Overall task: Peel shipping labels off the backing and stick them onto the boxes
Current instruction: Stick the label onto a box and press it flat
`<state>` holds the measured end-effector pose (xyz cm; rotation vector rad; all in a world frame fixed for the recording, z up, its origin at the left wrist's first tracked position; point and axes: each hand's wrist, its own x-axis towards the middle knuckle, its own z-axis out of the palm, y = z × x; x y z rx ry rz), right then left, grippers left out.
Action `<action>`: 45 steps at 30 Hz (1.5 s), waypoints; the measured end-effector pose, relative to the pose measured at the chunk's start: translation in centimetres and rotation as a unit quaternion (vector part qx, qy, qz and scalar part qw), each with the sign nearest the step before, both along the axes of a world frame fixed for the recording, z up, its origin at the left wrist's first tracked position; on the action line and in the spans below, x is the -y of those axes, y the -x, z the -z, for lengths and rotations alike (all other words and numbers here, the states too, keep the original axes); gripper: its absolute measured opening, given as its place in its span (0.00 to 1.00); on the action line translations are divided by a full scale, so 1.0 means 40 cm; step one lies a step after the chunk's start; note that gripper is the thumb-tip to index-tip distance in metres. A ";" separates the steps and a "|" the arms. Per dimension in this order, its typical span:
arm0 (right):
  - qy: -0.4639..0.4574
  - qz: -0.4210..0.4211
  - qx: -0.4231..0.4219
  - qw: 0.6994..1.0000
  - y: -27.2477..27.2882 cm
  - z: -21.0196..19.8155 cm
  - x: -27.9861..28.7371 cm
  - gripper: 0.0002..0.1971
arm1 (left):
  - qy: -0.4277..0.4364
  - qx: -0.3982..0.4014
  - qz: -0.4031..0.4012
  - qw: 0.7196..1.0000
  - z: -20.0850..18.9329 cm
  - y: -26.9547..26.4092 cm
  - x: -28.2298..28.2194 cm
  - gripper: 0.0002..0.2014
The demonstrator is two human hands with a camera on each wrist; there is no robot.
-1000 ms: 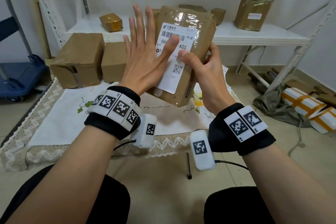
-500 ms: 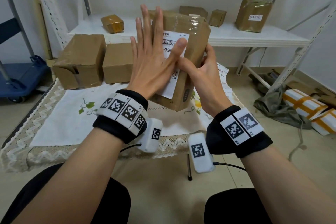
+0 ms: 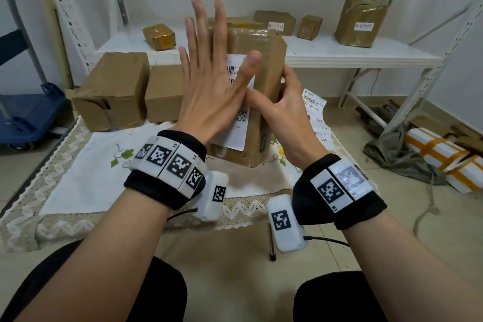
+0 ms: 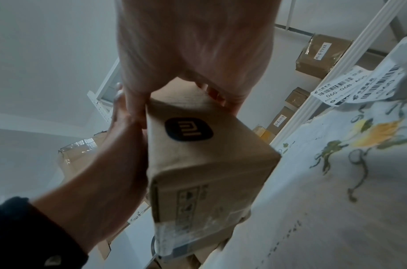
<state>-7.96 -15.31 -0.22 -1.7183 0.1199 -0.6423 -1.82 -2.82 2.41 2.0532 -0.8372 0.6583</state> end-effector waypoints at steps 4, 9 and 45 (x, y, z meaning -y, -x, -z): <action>0.008 -0.019 -0.003 1.000 0.004 -0.002 0.003 0.47 | 0.008 -0.007 -0.011 1.000 0.007 -0.014 -0.003 0.52; 0.008 -0.047 -0.019 0.999 0.015 -0.003 0.009 0.51 | 0.037 -0.035 -0.033 0.998 -0.001 -0.040 -0.028 0.50; -0.208 0.025 0.022 0.978 0.005 -0.009 0.043 0.38 | -0.100 -0.037 0.014 0.994 0.056 -0.019 0.010 0.46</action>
